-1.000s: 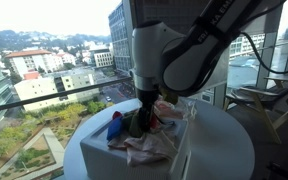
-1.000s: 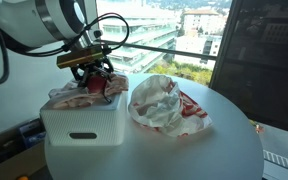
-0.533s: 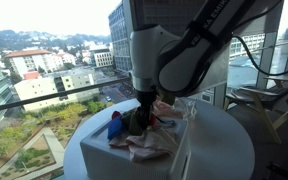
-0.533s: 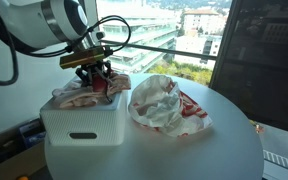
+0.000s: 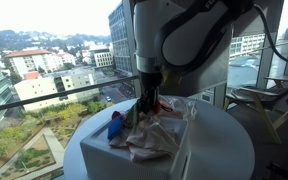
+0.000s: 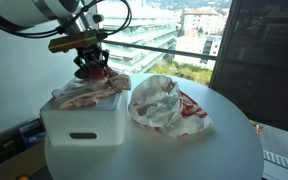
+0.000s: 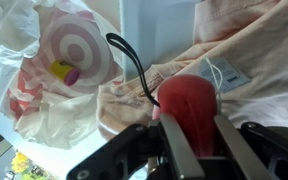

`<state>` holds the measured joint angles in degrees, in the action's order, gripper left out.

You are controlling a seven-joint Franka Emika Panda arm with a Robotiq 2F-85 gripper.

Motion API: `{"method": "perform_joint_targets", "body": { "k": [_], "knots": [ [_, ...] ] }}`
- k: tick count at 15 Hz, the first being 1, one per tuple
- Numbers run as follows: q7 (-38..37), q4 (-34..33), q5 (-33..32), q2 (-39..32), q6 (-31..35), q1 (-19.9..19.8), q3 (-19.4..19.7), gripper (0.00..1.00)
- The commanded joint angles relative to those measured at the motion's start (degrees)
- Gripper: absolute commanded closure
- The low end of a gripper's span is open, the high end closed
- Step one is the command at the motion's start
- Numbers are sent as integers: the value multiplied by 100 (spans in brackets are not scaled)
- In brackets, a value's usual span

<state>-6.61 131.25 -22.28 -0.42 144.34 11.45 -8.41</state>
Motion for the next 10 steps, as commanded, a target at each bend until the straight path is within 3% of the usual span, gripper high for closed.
{"method": "perform_joint_targets", "body": {
  "k": [1, 6, 10],
  "knots": [
    [-350, 353, 205, 1017, -386, -86, -58, 94],
    [-730, 354, 655, 1902, -894, -367, -26, 94],
    [-941, 210, 749, 1907, -1198, -788, 95, 95]
  ]
}}
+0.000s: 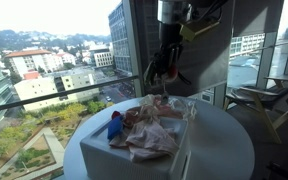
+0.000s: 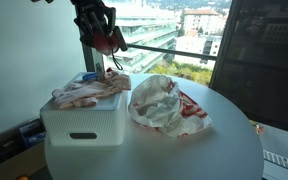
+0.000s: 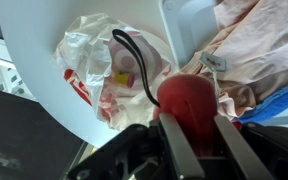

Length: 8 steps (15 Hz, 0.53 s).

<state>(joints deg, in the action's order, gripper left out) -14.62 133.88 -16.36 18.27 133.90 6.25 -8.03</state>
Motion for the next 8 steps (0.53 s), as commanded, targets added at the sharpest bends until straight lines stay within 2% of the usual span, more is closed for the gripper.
{"method": "perform_joint_targets", "body": {
  "k": [1, 4, 8],
  "knots": [
    [-184, -117, 180, -95, -214, -369, 98, 95],
    [-185, -314, 313, -570, -262, -565, 245, 95],
    [-134, -731, 506, -1328, -311, -635, 399, 95]
  ]
}}
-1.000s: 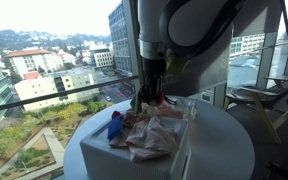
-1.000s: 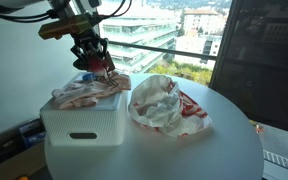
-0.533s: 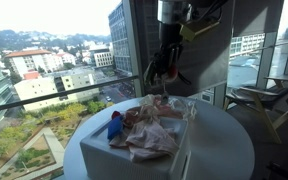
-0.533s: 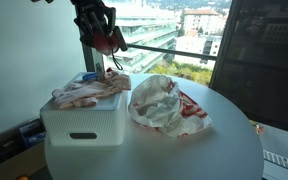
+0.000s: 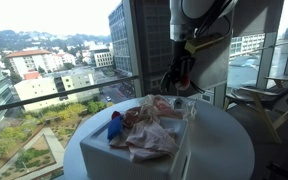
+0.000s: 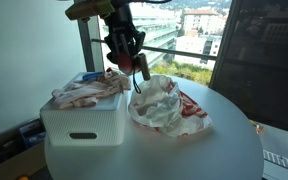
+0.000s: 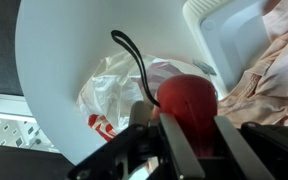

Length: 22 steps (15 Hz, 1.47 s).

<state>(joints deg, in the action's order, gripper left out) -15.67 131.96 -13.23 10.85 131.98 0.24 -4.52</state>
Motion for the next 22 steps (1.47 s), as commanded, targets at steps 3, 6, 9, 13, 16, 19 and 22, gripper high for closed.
{"method": "perform_joint_targets", "body": {
  "k": [3, 6, 9, 13, 16, 19, 22],
  "knots": [
    [25, -937, 127, -1163, 10, 5, 104, 94],
    [134, -1363, 95, -1682, 159, 69, 135, 93],
    [273, -1812, 205, -2224, 280, 106, 173, 93],
    [715, -2266, 593, -2977, 503, 24, 218, 92],
    [1034, -2581, 862, -3497, 625, -18, 260, 92],
    [1149, -2929, 814, -4005, 822, -2, 374, 92],
    [1160, -3285, 676, -4461, 1013, 21, 552, 92]
  ]
}}
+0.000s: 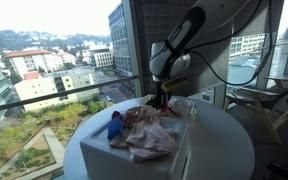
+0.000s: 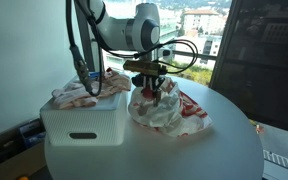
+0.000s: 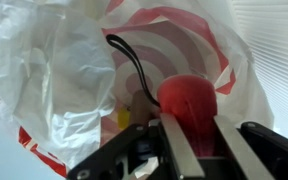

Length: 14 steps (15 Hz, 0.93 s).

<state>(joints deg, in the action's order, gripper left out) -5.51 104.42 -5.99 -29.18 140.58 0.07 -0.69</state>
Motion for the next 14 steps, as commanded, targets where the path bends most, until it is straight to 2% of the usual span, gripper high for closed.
{"method": "perform_joint_targets", "body": {
  "k": [1, 6, 7, 8, 10, 11, 14],
  "knots": [
    [125, -669, -98, -631, 235, 50, 246, 92],
    [146, -1379, 40, -1423, 282, -43, 364, 92],
    [129, -1432, 70, -1505, 278, -58, 368, 78],
    [136, -1402, 94, -1518, 270, -70, 355, 56],
    [122, -977, 31, -1237, 387, -1, 369, 53],
    [116, -572, -27, -922, 495, 63, 376, 48],
    [60, 372, -206, -140, 885, 263, 430, 22]
  ]
}}
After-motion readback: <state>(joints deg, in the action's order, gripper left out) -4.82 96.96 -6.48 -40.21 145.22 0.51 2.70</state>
